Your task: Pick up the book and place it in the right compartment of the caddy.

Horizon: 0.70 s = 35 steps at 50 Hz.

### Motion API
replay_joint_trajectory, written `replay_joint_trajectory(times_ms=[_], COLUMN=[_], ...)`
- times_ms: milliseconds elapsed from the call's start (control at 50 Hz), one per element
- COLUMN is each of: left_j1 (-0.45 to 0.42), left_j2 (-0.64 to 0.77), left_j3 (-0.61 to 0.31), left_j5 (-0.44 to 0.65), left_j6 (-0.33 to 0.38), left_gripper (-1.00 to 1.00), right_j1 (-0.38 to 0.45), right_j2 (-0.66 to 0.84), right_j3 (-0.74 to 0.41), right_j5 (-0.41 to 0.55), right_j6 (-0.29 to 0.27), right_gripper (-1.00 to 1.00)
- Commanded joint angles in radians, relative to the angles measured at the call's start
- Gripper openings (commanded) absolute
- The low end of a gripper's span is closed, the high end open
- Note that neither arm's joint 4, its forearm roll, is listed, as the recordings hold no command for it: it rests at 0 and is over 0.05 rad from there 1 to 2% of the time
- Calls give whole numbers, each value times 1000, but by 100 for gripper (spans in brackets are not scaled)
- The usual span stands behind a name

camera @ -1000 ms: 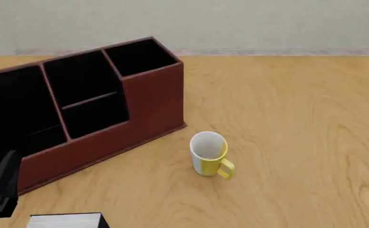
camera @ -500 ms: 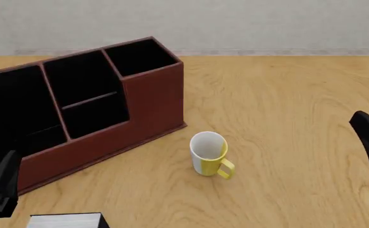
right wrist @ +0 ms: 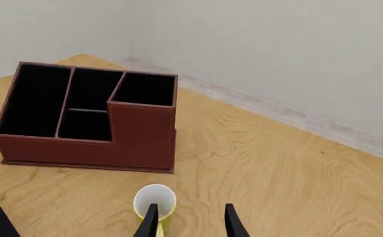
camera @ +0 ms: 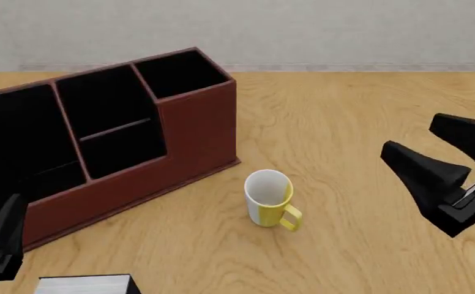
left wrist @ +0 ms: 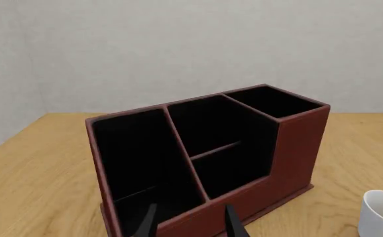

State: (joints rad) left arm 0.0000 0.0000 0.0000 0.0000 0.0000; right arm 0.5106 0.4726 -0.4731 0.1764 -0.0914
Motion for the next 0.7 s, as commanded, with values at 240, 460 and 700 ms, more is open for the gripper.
replay_joint_trajectory(times_ms=[240,460,700], left_j1=[0,0,0], left_j2=[0,0,0], left_j3=[0,0,0], left_j5=[0,0,0], left_j6=[0,0,0], left_gripper=[100,100,100], right_j1=[138,212,281], right_j2=[158,201,267], right_j3=[-68,-32,-26], right_j5=[17,-17,-42], right_j6=[6,16,29], right_gripper=[100,100,100])
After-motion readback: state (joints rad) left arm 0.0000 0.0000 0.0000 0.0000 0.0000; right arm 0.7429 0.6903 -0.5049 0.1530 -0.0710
